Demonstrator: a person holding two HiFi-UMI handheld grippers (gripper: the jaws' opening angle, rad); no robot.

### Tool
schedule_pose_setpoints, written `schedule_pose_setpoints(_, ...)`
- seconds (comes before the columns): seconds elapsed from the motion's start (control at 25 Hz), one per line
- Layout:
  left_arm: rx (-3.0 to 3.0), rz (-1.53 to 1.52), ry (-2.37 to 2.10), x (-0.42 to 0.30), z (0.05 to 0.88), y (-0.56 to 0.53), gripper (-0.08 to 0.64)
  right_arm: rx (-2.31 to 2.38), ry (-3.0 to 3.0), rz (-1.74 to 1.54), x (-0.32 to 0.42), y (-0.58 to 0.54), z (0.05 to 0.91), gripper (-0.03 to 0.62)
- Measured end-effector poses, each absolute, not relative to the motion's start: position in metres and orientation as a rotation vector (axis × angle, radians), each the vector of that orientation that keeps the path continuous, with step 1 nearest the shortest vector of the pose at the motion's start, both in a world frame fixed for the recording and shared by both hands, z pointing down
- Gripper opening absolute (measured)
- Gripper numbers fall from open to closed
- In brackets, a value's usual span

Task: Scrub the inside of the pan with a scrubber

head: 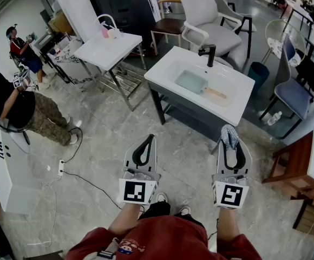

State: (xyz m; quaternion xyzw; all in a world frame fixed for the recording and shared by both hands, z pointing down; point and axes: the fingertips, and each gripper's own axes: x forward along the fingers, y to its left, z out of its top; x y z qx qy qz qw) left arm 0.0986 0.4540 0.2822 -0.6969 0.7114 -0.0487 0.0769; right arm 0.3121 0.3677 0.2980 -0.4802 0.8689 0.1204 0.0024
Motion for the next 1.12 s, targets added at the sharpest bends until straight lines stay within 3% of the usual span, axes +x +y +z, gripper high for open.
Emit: schedule_pose_setpoints(1.12,-2.094,-0.031,2.143,-0.001,0.259,0.518,0.008,-1.401,2.690,0.410,0.197,0.426,0.254,0.176)
